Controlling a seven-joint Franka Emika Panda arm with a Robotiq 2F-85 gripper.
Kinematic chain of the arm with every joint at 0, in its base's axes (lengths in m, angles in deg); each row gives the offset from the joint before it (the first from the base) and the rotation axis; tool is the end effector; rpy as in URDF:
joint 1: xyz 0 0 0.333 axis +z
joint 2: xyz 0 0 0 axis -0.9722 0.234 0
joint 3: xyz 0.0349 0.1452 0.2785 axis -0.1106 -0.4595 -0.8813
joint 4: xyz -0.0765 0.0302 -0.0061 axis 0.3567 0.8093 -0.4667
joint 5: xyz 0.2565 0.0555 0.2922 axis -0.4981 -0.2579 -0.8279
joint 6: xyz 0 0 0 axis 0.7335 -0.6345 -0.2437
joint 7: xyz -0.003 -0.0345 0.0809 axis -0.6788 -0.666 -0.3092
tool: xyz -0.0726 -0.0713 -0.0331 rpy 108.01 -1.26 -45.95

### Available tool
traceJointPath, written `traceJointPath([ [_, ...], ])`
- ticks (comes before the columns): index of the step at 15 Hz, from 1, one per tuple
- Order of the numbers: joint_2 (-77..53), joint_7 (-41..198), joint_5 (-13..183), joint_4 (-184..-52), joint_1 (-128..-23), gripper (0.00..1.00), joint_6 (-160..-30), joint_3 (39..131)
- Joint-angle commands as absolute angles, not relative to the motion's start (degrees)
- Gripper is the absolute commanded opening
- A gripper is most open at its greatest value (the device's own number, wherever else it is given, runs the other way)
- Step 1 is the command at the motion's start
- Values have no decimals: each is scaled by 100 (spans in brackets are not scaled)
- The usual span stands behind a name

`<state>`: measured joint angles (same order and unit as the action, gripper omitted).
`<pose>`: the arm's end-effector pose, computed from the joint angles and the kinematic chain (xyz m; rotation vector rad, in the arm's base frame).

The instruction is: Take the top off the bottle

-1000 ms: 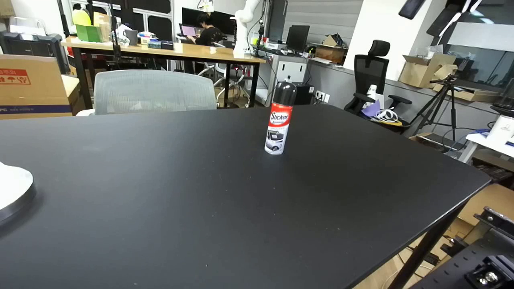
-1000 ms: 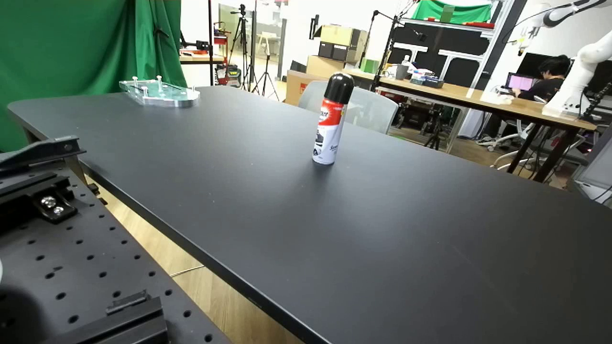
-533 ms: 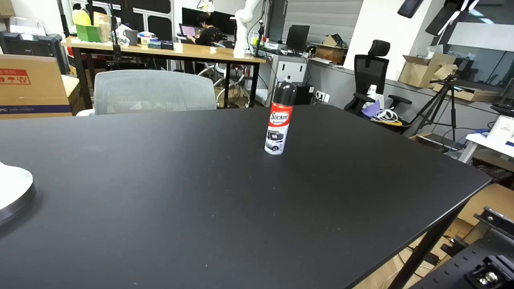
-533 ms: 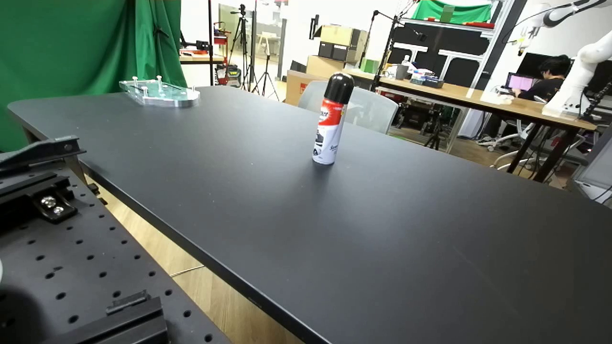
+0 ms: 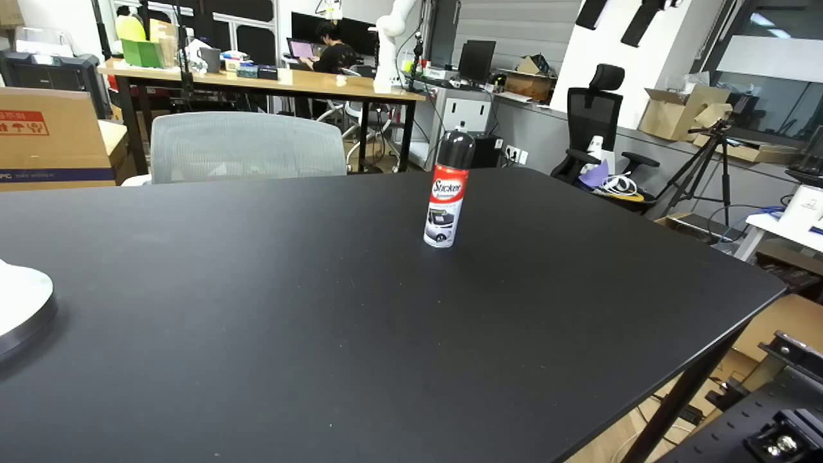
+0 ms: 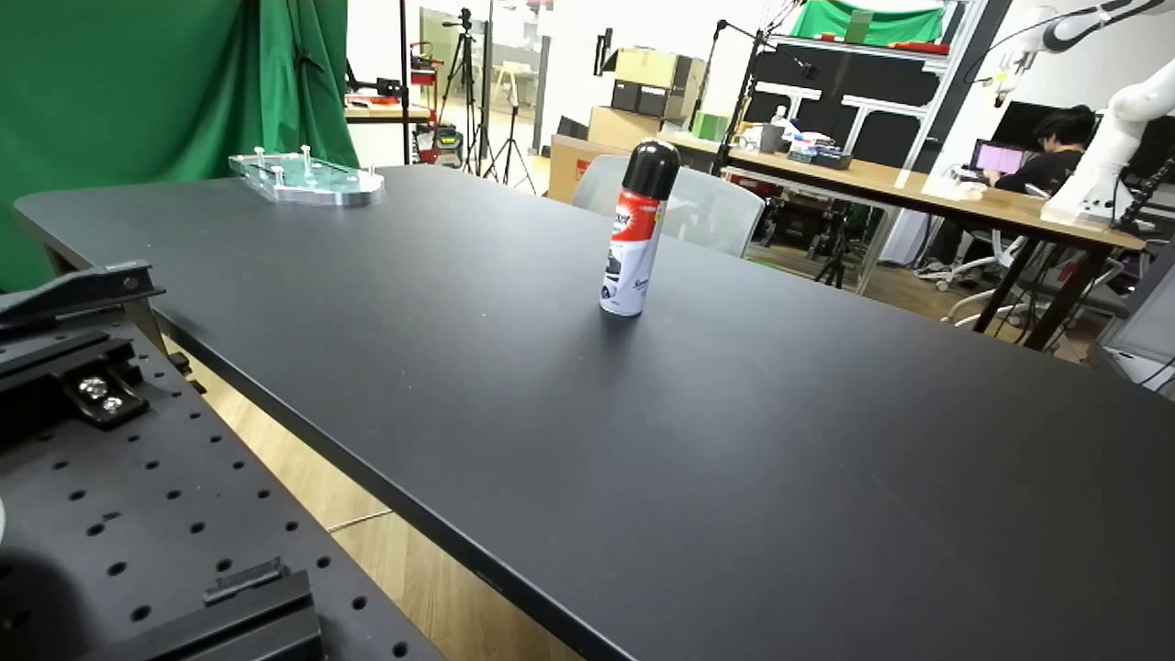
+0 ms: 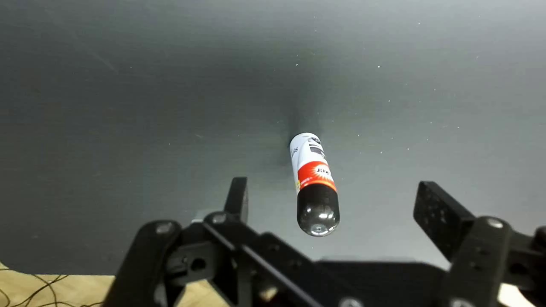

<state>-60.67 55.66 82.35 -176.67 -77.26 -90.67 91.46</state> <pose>0.3779 -0.0755 0.4413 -3.0732 -0.2170 -0.3354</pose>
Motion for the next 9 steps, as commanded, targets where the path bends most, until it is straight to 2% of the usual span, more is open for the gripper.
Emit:
traceJointPath([
  [1, -4940, 5638, 8254, -16723, -7651, 100, -8841, 8970],
  [9, -3166, 5227, 8110, -15391, -7681, 100, -8440, 8767],
])
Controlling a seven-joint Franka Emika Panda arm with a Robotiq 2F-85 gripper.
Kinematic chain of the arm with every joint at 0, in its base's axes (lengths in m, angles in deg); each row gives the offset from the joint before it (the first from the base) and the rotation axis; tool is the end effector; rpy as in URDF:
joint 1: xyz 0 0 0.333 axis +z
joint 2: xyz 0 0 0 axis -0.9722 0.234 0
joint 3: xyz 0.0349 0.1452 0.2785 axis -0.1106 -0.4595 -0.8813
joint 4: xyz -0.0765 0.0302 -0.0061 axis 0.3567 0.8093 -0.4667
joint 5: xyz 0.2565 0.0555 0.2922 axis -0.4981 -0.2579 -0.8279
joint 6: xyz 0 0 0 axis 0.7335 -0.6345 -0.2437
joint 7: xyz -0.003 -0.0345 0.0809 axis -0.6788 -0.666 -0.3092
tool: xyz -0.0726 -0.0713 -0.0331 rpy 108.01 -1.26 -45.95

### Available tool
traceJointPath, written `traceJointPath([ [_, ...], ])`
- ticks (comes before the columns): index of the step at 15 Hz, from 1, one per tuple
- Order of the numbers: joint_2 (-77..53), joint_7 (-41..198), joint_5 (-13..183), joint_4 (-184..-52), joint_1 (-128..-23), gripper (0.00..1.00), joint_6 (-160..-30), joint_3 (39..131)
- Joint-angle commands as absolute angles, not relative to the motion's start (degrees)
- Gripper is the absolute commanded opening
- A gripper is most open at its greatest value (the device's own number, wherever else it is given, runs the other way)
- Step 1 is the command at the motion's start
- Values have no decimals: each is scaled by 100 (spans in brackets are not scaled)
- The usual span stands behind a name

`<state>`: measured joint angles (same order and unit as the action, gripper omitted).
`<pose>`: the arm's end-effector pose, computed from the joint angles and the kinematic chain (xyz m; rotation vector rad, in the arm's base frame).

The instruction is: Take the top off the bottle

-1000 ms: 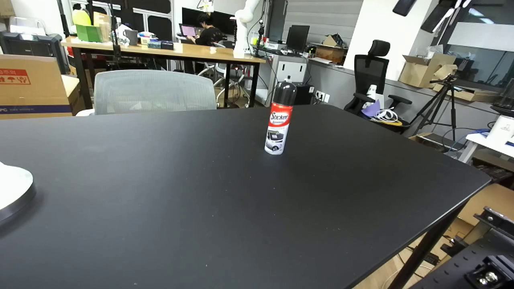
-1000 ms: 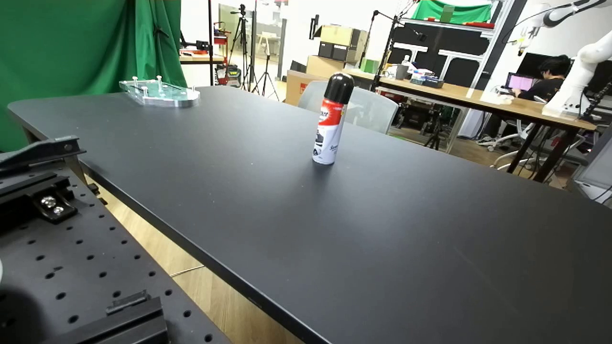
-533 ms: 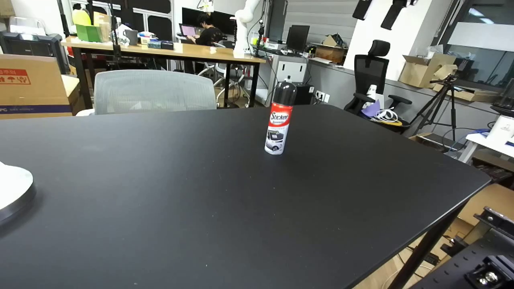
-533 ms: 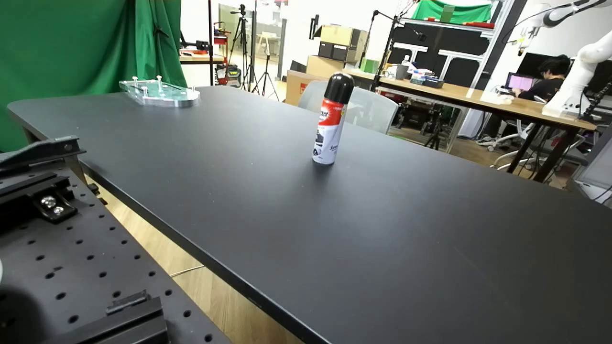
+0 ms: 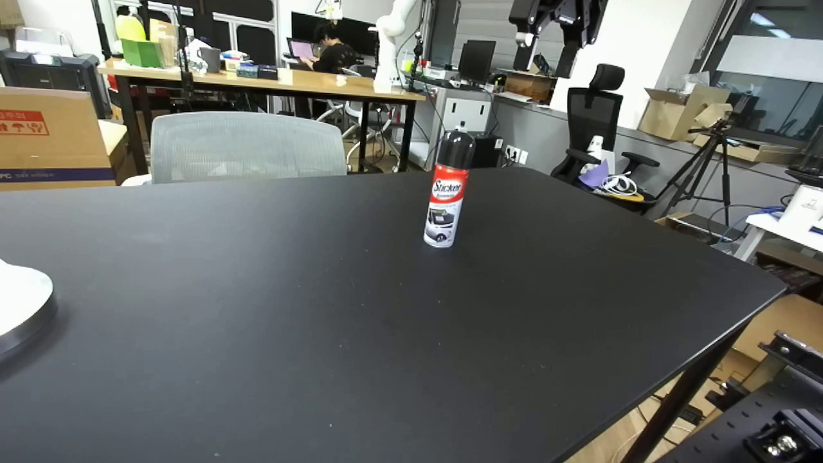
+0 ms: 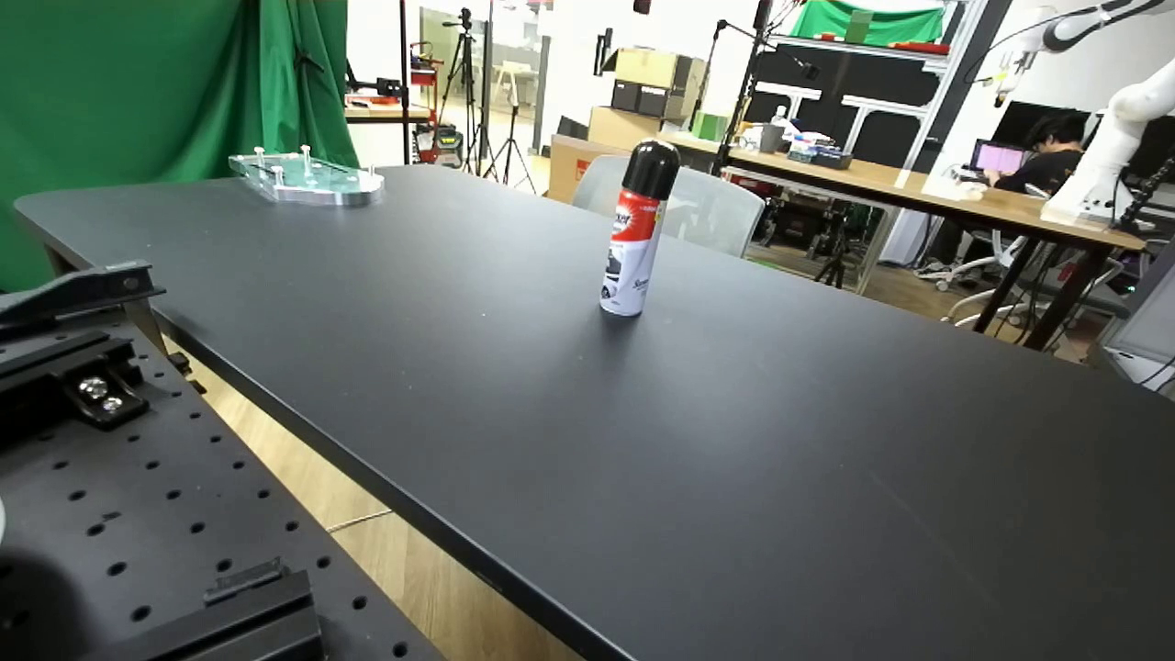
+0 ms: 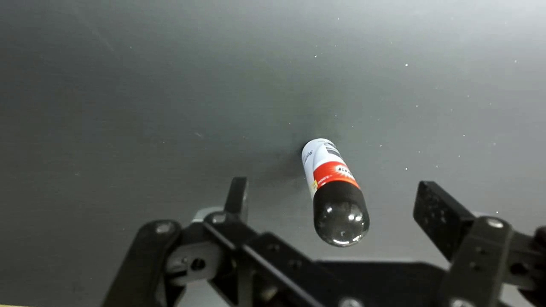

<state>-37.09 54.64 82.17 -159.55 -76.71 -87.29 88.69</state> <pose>0.4810 -0.0682 0.3994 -3.1151 -0.3092 -0.0599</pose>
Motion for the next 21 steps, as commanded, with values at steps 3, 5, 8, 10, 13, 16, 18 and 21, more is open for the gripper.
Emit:
traceJointPath([
  [3, -2902, 5041, 8134, -15257, -7684, 100, -8518, 8585],
  [5, -2789, 5041, 8230, -15255, -7692, 100, -8675, 8473],
  [8, -2815, 5125, 8225, -15438, -7732, 100, -9129, 8396],
  [10, -2779, 5136, 8233, -15498, -7730, 100, -9607, 8372],
  [13, -2705, 5064, 8124, -15440, -7734, 100, -9544, 8367],
  [16, -2480, 4800, 7851, -15294, -7710, 100, -9327, 8298],
  [18, -2317, 4747, 7810, -15213, -7716, 100, -9307, 8238],
  [21, -2113, 4922, 7904, -15125, -7733, 100, -9455, 8176],
])
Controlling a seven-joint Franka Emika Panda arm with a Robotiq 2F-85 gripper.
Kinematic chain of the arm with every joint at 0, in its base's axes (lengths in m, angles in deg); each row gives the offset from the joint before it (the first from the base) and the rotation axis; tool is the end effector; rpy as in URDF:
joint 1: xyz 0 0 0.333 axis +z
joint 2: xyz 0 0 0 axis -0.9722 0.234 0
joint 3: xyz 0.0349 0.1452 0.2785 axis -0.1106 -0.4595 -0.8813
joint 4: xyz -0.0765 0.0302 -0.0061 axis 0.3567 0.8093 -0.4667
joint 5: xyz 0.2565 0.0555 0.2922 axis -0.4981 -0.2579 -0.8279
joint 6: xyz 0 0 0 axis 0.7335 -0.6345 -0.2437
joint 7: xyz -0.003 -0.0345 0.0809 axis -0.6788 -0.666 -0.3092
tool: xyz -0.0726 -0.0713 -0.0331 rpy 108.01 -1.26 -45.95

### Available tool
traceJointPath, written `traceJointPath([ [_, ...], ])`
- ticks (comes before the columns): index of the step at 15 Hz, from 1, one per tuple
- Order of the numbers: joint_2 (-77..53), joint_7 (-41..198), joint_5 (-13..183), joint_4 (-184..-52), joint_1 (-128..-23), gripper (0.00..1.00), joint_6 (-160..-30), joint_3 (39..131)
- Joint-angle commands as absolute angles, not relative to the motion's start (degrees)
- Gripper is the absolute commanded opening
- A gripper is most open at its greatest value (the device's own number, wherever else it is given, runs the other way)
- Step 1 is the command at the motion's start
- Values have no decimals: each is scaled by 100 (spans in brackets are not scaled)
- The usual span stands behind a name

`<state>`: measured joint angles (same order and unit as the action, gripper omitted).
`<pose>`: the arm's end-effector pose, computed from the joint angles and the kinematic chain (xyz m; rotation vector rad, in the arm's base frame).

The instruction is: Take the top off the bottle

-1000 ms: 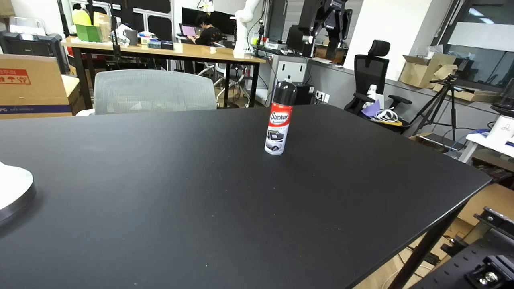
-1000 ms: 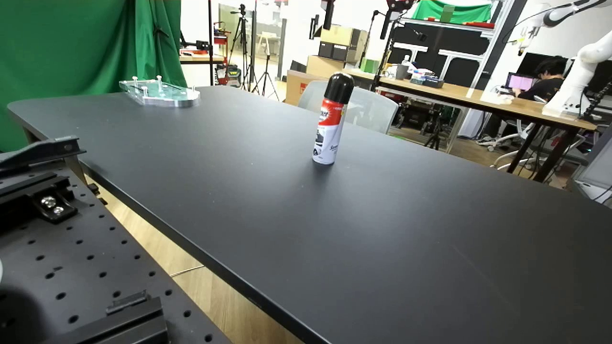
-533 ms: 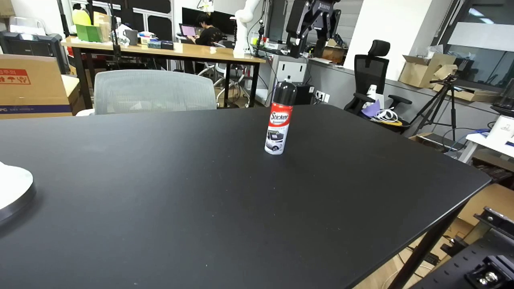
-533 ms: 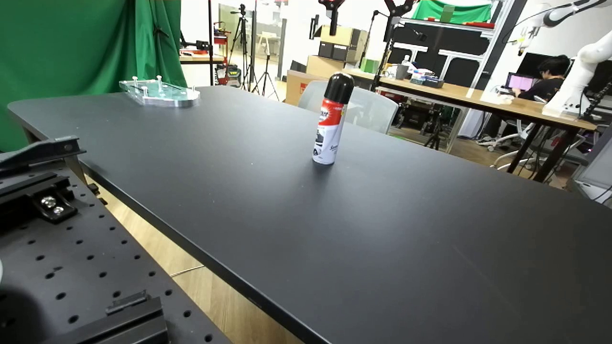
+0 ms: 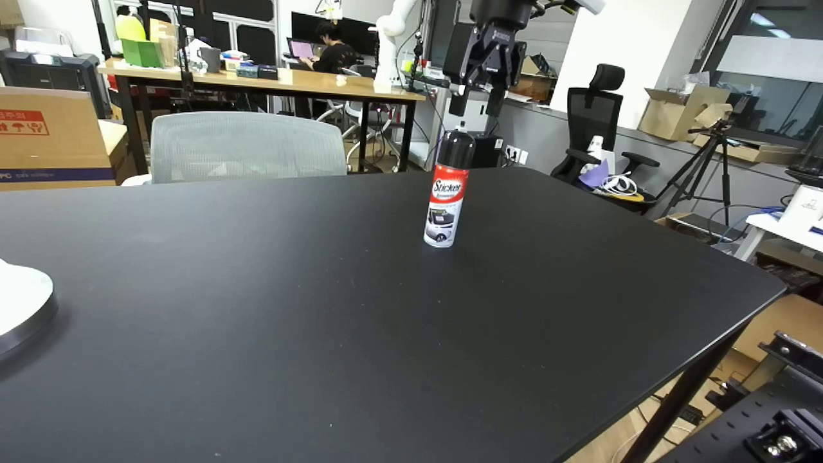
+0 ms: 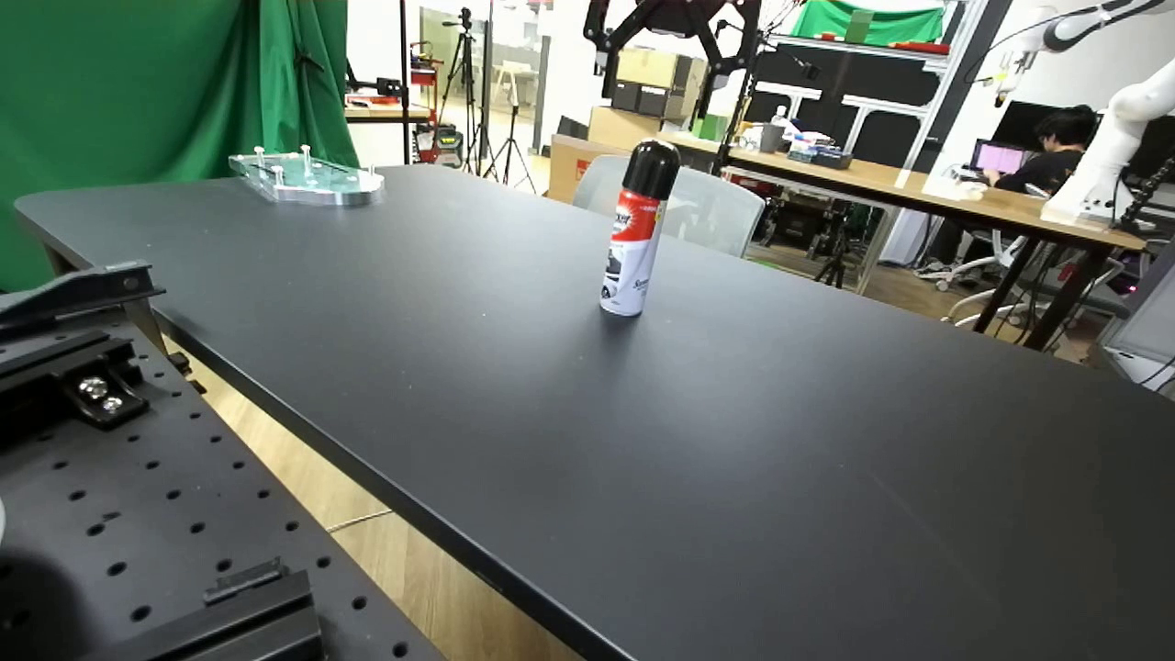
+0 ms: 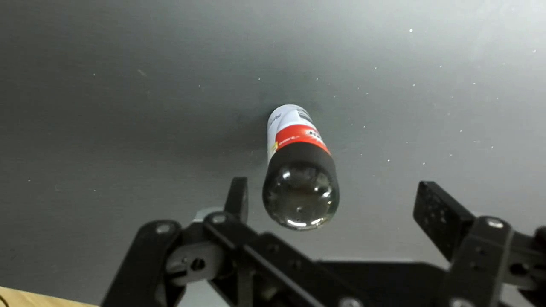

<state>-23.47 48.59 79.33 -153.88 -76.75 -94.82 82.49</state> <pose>0.5355 -0.0164 0.3341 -3.0619 -0.5819 -0.0554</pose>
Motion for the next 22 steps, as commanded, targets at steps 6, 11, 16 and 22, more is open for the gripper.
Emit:
traceJointPath([
  [6, -1842, 5053, 7924, -14985, -7768, 100, -9616, 8131],
  [11, -1697, 5090, 7937, -14867, -7801, 100, -9641, 8120],
  [16, -1597, 5142, 7993, -14797, -7797, 73, -9615, 8112],
  [22, -1512, 5197, 8028, -14741, -7801, 31, -9615, 8108],
])
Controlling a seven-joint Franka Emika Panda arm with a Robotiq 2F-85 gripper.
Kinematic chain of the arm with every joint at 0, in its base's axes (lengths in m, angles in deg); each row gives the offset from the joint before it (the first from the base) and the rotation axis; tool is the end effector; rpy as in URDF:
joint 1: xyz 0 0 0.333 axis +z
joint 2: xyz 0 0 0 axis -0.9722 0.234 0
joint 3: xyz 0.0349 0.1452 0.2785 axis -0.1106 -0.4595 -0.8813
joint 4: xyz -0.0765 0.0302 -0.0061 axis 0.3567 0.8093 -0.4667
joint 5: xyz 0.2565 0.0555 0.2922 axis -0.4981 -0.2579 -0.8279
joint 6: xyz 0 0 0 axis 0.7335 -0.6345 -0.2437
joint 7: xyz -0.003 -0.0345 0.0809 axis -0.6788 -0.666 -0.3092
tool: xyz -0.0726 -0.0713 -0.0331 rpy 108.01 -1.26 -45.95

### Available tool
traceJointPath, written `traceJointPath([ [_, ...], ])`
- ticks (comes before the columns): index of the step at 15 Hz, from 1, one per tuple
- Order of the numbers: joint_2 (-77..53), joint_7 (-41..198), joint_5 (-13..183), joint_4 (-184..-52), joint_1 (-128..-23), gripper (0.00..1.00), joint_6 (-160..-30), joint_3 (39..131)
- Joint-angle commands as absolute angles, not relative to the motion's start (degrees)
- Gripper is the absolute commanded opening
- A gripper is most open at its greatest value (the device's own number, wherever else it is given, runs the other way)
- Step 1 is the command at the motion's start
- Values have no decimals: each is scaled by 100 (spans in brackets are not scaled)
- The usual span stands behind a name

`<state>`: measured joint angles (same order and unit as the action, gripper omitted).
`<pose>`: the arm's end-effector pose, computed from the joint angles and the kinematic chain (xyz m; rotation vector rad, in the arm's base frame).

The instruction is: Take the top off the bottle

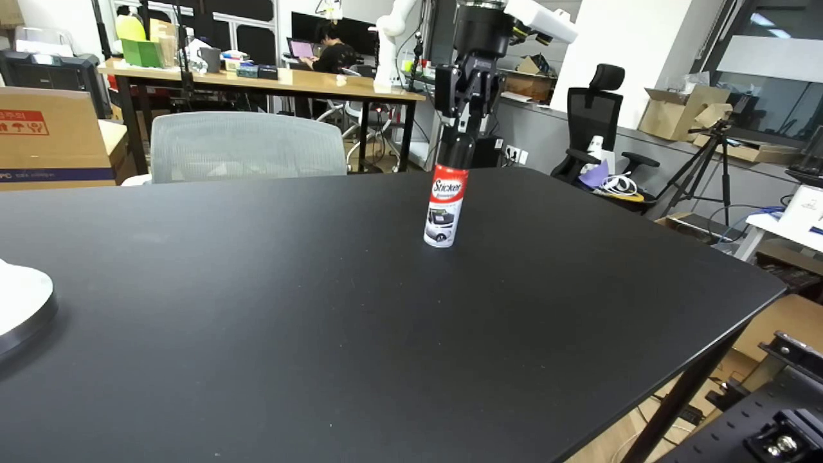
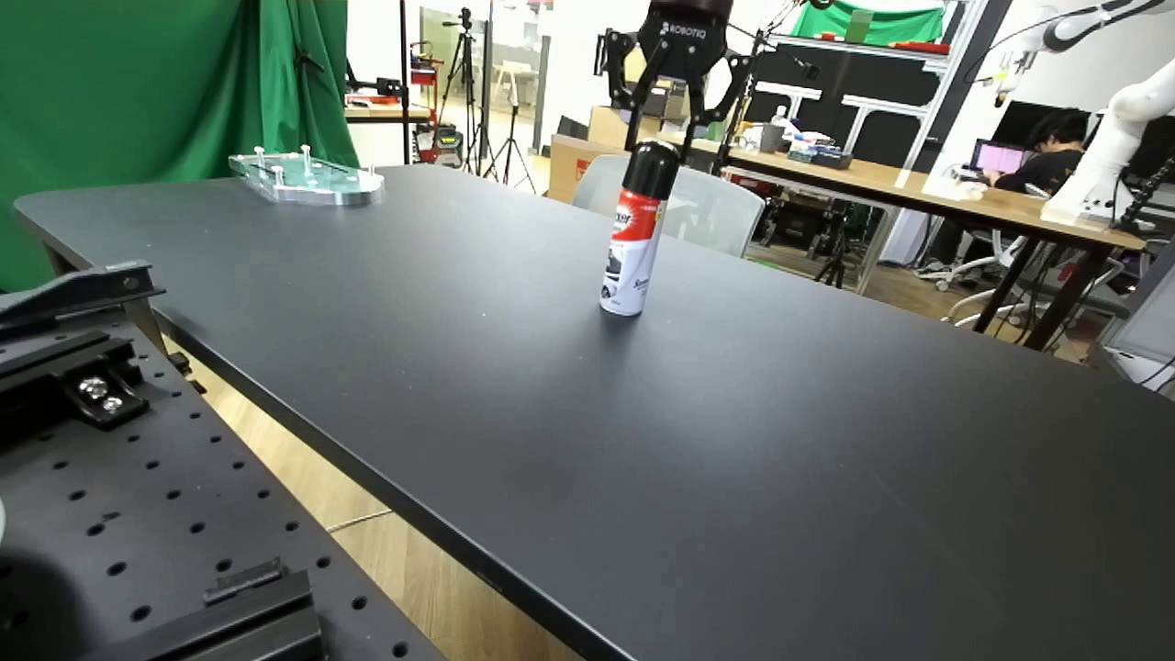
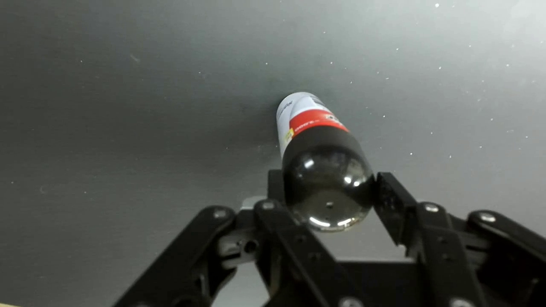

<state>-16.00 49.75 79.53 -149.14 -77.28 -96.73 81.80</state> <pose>0.5631 -0.0159 0.3003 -3.0678 -0.5575 -0.0316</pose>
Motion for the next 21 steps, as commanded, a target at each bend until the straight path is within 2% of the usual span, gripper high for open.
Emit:
traceJointPath([
  [1, -1536, 5203, 8031, -14750, -7800, 31, -9624, 8106],
  [13, -2215, 5114, 8047, -15276, -7757, 31, -9791, 7998],
  [21, -2110, 5244, 8112, -15378, -7835, 31, -9556, 8109],
])
